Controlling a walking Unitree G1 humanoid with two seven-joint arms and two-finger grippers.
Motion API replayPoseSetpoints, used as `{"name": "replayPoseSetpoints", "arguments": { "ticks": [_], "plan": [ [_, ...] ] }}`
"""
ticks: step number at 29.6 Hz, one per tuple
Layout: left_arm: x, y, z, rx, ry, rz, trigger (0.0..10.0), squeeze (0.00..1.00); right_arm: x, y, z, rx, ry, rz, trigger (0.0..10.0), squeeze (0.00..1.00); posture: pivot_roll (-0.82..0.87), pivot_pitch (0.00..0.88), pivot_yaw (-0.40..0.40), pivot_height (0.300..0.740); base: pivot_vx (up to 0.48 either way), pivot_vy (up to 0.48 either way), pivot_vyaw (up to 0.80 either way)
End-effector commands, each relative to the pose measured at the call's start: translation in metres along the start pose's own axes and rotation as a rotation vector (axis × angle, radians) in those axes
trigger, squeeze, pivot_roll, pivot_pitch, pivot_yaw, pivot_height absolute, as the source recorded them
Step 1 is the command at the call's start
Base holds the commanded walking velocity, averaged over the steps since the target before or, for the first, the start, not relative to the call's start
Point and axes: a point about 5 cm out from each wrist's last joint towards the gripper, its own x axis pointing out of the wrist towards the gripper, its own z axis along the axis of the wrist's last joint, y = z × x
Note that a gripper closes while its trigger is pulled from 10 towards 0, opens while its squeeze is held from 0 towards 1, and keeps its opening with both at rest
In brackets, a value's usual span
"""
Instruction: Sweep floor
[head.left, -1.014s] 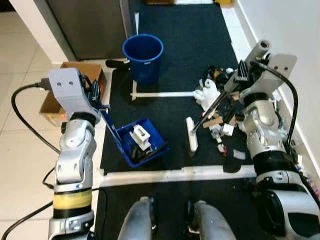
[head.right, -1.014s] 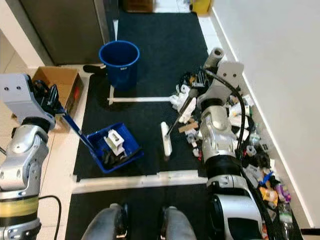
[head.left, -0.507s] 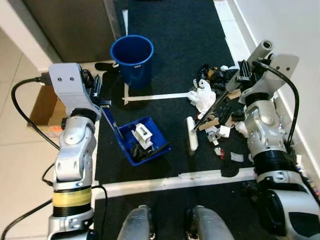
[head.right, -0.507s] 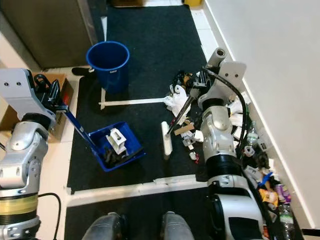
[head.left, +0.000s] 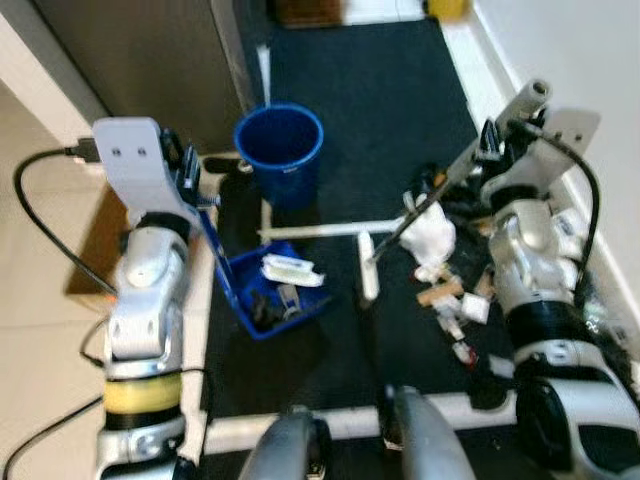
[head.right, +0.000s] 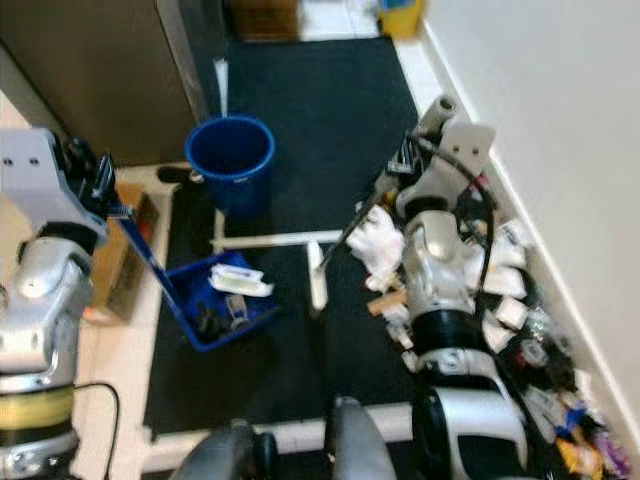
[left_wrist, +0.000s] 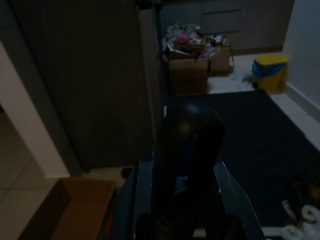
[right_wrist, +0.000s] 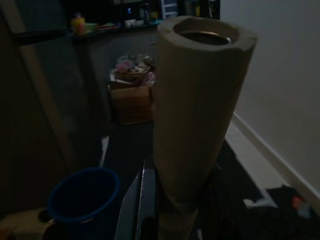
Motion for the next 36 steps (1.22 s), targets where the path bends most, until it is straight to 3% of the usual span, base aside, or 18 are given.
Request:
{"name": "replayPoseSetpoints", "arguments": {
  "ticks": [1, 9, 15, 24, 32, 36],
  "plan": [
    [-0.002, 0.003, 0.010, 0.008, -0.060, 0.002, 10.0, 0.00, 0.000, -0.001, 0.006, 0.001, -0.045, -0.006, 10.0, 0.00, 0.04, 0.165, -0.012, 0.740, 0.469, 0.000, 0.00],
    [-0.003, -0.004, 0.025, 0.024, -0.106, -0.040, 10.0, 0.00, 0.001, -0.001, 0.007, -0.001, -0.047, -0.006, 10.0, 0.00, 0.04, 0.163, -0.012, 0.740, 0.469, 0.000, 0.00],
    [-0.003, -0.023, 0.064, 0.025, -0.227, -0.154, 10.0, 0.00, 0.004, -0.003, 0.012, -0.003, -0.058, -0.011, 10.0, 0.00, 0.05, 0.159, -0.012, 0.740, 0.443, 0.000, 0.00],
    [-0.004, -0.040, 0.089, 0.018, -0.293, -0.222, 10.0, 0.00, 0.003, 0.000, 0.009, 0.002, -0.052, -0.006, 10.0, 0.00, 0.05, 0.156, -0.008, 0.740, 0.390, 0.000, 0.00],
    [-0.002, -0.041, 0.106, 0.001, -0.340, -0.234, 10.0, 0.00, 0.003, -0.001, 0.009, 0.002, -0.053, -0.010, 10.0, 0.00, 0.05, 0.155, -0.006, 0.740, 0.345, 0.000, 0.00],
    [-0.002, -0.043, 0.117, -0.052, -0.361, -0.262, 10.0, 0.00, 0.004, -0.006, 0.011, -0.017, -0.062, -0.047, 10.0, 0.00, 0.05, 0.156, -0.005, 0.740, 0.349, 0.000, 0.00]
  ]
}}
